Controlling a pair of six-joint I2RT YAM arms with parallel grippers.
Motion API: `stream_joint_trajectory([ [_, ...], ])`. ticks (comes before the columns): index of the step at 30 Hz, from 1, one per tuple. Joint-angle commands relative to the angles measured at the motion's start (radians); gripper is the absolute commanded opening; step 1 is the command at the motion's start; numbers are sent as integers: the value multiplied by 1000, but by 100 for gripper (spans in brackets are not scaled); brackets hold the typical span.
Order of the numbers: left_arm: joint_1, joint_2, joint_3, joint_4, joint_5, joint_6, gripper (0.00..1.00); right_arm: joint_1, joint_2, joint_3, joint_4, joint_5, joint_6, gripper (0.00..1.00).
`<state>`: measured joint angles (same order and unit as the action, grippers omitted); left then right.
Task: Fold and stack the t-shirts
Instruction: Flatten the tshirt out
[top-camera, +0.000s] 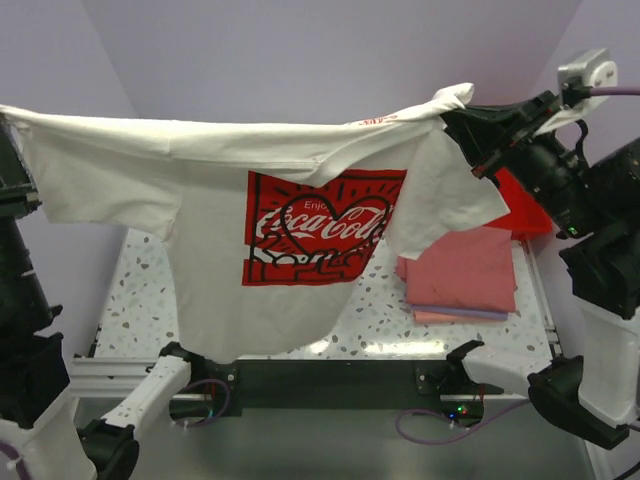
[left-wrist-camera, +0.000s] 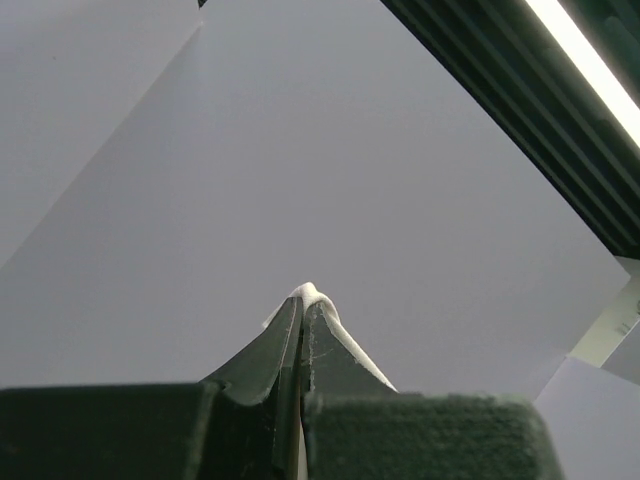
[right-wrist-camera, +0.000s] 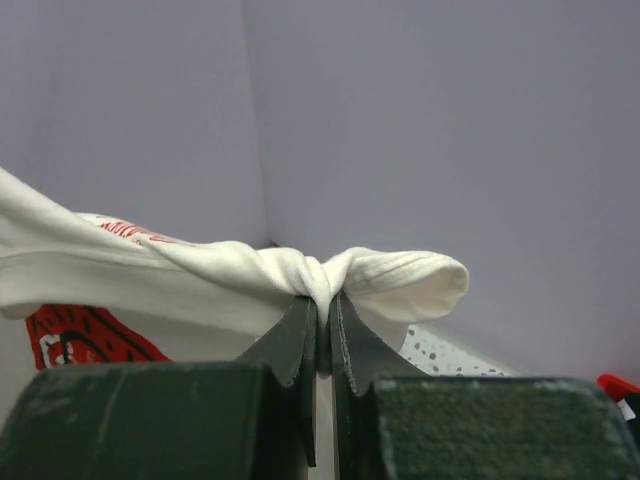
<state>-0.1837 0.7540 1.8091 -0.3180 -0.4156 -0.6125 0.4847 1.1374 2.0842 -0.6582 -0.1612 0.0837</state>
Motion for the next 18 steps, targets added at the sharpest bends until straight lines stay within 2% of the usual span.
stream_joint_trajectory([
  [1,4,168,16,34,15,4,0,-3,114,-18,63,34,-27,0],
  [5,6,379,48,7,-52,40,0,-6,273,34,111,84,-65,0],
  [9,10,557,105,31,-51,109,0,-52,451,160,170,126,-67,0],
  [11,44,666,200,21,-2,132,0,-81,566,226,224,106,-55,0],
  [12,62,704,246,8,17,131,0,-104,614,326,232,88,-26,0],
  [15,170,830,500,-39,159,91,0,-121,732,506,253,25,-19,0],
  [16,235,850,536,-38,240,79,0,-121,733,508,317,3,-16,0],
  [18,292,873,571,-3,311,30,0,-121,708,473,388,-6,-13,0],
])
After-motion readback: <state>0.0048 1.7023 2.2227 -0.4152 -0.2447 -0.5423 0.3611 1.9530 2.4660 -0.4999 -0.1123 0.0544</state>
